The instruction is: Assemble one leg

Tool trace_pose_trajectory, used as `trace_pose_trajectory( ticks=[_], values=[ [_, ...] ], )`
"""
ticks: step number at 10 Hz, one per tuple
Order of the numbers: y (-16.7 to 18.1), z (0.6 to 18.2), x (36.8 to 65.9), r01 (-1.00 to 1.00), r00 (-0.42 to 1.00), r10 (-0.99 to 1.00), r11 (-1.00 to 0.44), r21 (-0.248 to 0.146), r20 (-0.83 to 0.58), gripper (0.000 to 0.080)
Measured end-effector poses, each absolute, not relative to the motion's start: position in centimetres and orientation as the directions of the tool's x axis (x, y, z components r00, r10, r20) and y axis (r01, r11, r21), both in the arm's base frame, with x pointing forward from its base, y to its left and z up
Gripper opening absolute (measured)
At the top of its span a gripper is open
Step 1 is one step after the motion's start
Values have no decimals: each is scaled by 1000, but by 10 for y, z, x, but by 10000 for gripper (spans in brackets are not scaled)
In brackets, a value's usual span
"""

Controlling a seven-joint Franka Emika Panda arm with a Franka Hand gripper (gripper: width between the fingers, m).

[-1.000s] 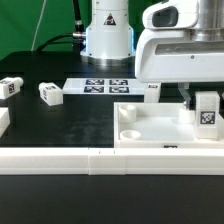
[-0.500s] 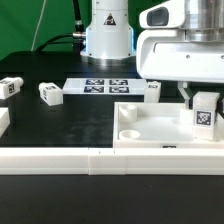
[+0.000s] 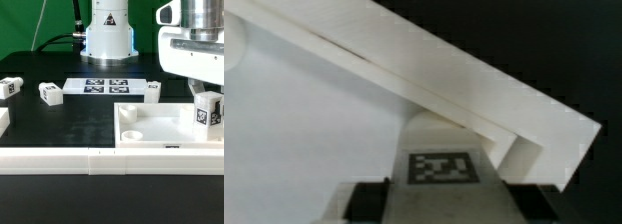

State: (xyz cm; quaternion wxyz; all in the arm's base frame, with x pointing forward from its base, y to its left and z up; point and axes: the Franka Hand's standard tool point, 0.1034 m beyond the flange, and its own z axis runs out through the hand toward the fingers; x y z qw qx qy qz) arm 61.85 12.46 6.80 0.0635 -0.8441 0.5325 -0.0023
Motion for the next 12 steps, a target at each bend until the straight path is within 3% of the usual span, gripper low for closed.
trace_pose_trajectory(
  ticks=[3,6,7,8,9,11,12],
  values=[
    [127,68,620,-993,12,-993,3,-118,-120,291],
    [127,68,621,-976,-182,-972,197,-94,-152,291],
    [127,68,621,-972,-199,-968,215,-91,-154,291],
    [127,68,621,-974,-192,-969,208,-92,-154,367],
    [128,68,621,-976,-179,-972,195,-94,-153,367],
    [125,68,621,-989,-94,-985,109,-101,-144,618],
    [124,68,621,-993,-23,-991,38,-108,-135,640]
  ],
)
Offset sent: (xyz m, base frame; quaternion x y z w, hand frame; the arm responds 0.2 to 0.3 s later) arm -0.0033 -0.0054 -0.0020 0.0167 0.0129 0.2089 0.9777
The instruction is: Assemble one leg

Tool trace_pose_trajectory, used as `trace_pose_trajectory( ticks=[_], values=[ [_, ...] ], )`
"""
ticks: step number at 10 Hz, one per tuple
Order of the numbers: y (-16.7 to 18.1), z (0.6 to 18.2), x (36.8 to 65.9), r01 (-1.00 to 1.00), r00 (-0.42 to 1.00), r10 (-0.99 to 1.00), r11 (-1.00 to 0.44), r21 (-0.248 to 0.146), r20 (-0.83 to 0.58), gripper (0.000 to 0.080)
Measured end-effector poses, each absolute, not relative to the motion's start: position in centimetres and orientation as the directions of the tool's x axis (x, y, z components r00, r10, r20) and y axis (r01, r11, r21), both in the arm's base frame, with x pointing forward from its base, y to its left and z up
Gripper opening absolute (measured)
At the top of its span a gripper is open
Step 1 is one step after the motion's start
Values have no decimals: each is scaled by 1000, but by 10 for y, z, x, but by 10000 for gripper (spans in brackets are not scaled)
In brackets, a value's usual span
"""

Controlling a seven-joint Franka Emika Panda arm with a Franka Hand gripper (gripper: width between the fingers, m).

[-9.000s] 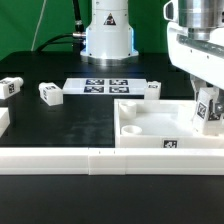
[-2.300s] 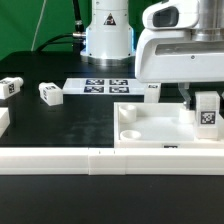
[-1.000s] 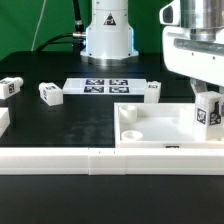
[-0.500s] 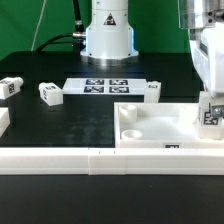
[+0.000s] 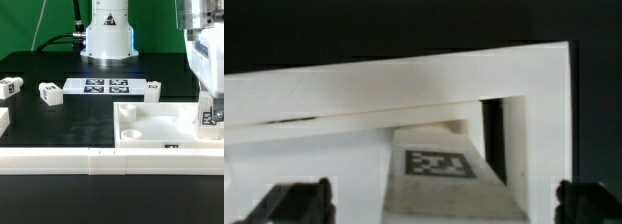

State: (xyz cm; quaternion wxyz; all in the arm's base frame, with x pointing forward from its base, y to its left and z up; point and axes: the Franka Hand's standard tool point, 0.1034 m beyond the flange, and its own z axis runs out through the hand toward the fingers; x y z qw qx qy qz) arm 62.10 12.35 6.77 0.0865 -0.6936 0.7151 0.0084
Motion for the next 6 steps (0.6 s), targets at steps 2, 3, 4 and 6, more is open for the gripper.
trace_pose_trajectory(
  ticks=[2,3,4,6],
  values=[
    [125,68,620,-977,194,-974,-181,-115,-119,648],
    [125,70,621,-953,287,-952,-273,-128,-108,648],
    [126,70,621,-930,356,-929,-342,-136,-98,649],
    [125,70,621,-864,496,-865,-482,-149,-75,649]
  ],
)
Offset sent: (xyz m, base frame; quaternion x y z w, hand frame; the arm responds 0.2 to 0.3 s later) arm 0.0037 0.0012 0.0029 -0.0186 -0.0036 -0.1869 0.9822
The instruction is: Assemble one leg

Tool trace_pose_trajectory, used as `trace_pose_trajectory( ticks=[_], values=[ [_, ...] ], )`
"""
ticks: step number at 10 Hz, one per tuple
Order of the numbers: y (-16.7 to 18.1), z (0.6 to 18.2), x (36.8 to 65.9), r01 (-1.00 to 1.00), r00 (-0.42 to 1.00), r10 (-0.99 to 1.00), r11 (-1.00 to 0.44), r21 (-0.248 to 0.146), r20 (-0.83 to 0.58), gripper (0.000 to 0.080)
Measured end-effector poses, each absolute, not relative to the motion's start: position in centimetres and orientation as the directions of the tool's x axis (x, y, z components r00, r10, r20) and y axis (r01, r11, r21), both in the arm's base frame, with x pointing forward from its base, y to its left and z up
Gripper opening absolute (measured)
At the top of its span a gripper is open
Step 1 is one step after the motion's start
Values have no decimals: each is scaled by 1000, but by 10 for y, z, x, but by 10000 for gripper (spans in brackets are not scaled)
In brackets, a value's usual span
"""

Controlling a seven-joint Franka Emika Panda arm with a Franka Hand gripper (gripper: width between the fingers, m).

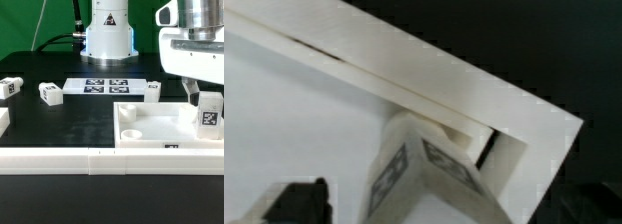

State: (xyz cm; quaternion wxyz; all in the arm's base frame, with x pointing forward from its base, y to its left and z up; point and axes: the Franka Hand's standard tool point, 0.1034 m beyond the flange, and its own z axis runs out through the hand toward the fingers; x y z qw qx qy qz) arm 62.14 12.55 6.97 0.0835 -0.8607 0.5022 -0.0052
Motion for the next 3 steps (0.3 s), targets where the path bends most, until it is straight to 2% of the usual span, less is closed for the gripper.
trace_pose_trajectory(
  ticks=[1,3],
  values=[
    [125,70,622,-828,553,-831,-539,-155,-64,649],
    [126,70,622,-833,546,-835,-532,-155,-66,649]
  ],
)
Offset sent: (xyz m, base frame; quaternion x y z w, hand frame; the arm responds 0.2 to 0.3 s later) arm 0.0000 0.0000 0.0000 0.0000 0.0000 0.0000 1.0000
